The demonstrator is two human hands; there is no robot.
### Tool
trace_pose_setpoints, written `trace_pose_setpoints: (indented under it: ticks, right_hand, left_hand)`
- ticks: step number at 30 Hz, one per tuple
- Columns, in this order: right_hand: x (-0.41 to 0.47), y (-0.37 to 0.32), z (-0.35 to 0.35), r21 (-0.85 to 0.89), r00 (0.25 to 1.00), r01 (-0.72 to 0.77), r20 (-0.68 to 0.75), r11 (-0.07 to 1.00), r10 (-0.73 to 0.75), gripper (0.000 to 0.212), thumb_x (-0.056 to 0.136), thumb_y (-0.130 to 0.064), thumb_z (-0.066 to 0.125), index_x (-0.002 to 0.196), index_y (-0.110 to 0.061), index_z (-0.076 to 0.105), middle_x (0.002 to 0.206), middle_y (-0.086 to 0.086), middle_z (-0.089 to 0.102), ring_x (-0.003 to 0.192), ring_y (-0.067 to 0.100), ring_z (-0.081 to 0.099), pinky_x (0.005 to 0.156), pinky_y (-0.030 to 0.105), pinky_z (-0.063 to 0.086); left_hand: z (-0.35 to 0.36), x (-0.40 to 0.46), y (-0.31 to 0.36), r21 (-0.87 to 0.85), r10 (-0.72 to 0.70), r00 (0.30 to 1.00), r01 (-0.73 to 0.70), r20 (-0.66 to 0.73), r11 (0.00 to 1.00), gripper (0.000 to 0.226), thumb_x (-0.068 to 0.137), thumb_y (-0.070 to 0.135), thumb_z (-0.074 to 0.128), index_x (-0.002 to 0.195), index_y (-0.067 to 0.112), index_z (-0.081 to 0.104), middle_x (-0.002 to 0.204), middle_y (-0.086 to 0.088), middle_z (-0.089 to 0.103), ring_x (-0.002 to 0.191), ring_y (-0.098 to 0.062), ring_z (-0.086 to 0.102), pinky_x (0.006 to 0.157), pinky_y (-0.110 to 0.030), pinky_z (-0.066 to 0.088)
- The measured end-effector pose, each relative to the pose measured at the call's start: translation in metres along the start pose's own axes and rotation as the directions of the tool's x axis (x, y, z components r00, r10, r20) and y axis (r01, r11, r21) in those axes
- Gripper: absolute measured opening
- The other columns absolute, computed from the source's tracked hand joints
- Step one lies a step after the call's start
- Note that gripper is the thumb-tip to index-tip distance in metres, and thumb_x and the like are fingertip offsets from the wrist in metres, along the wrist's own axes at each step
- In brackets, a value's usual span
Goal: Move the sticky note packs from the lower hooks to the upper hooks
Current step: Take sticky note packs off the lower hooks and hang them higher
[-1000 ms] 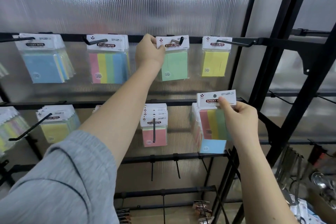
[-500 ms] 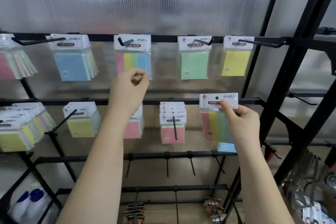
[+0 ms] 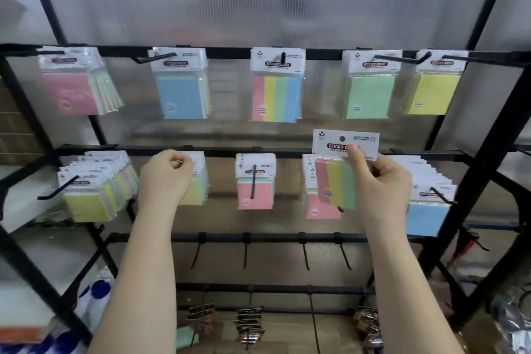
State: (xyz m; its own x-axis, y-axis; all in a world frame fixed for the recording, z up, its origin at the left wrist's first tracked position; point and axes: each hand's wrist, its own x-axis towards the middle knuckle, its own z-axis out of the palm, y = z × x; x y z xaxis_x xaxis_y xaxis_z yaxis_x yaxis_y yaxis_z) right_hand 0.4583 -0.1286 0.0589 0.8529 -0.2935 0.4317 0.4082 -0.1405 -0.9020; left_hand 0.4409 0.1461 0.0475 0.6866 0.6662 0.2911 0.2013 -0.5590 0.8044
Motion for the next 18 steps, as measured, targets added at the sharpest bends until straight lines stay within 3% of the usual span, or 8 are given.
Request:
trace_pose_setpoints:
  ticks: [6, 9, 11, 12, 18]
  right_hand:
    - [-0.015, -0.029, 0.044, 0.176, 0.996, 0.083, 0.018, 0.981, -0.088, 0.048, 0.088, -0.031, 0.066, 0.077, 0.015, 0.058, 0.06, 0.024, 0.051, 0.061, 0.014, 0.038, 0.059, 0.028, 0.03]
    - [-0.014, -0.058, 0.063, 0.245, 0.992, 0.122, -0.01, 0.962, -0.124, 0.03, 0.087, -0.023, 0.068, 0.061, -0.009, 0.065, 0.047, -0.014, 0.051, 0.051, -0.002, 0.038, 0.049, 0.017, 0.031]
    - [-0.01, -0.078, 0.071, 0.265, 0.989, 0.149, -0.034, 0.953, -0.145, 0.026, 0.085, -0.023, 0.07, 0.06, -0.027, 0.065, 0.048, -0.019, 0.056, 0.052, -0.004, 0.043, 0.051, 0.016, 0.035]
    - [-0.007, -0.085, 0.075, 0.286, 0.987, 0.158, -0.052, 0.945, -0.149, 0.025, 0.084, -0.025, 0.072, 0.06, -0.028, 0.066, 0.051, -0.02, 0.059, 0.056, -0.002, 0.046, 0.054, 0.018, 0.037]
    - [0.018, -0.102, 0.095, 0.318, 0.982, 0.168, -0.139, 0.933, -0.13, 0.029, 0.079, -0.031, 0.074, 0.068, -0.004, 0.068, 0.056, -0.005, 0.053, 0.056, 0.007, 0.042, 0.054, 0.021, 0.035]
  left_hand:
    - [-0.02, 0.012, -0.036, 0.08, -0.039, 0.998, 0.035, 0.047, 0.996, 0.012, 0.092, 0.019, 0.052, 0.094, 0.018, 0.064, 0.092, 0.002, 0.061, 0.074, -0.013, 0.052, 0.067, -0.026, 0.034]
    - [-0.026, 0.014, -0.047, 0.065, -0.048, 0.993, 0.042, 0.105, 0.997, 0.013, 0.093, 0.021, 0.051, 0.096, 0.021, 0.064, 0.095, 0.004, 0.06, 0.083, -0.014, 0.052, 0.06, -0.024, 0.034]
    - [-0.027, 0.015, -0.051, 0.067, -0.039, 0.991, 0.031, 0.127, 0.997, 0.013, 0.094, 0.022, 0.051, 0.098, 0.021, 0.063, 0.095, 0.005, 0.059, 0.084, -0.014, 0.05, 0.061, -0.024, 0.033]
    - [-0.027, 0.015, -0.053, 0.066, -0.031, 0.991, 0.022, 0.133, 0.998, 0.013, 0.094, 0.023, 0.051, 0.099, 0.021, 0.064, 0.094, 0.005, 0.059, 0.085, -0.013, 0.051, 0.064, -0.024, 0.034]
    - [-0.028, 0.02, -0.061, 0.061, 0.006, 0.987, -0.016, 0.163, 0.998, 0.013, 0.095, 0.027, 0.051, 0.101, 0.023, 0.062, 0.095, 0.006, 0.059, 0.087, -0.012, 0.053, 0.068, -0.025, 0.038]
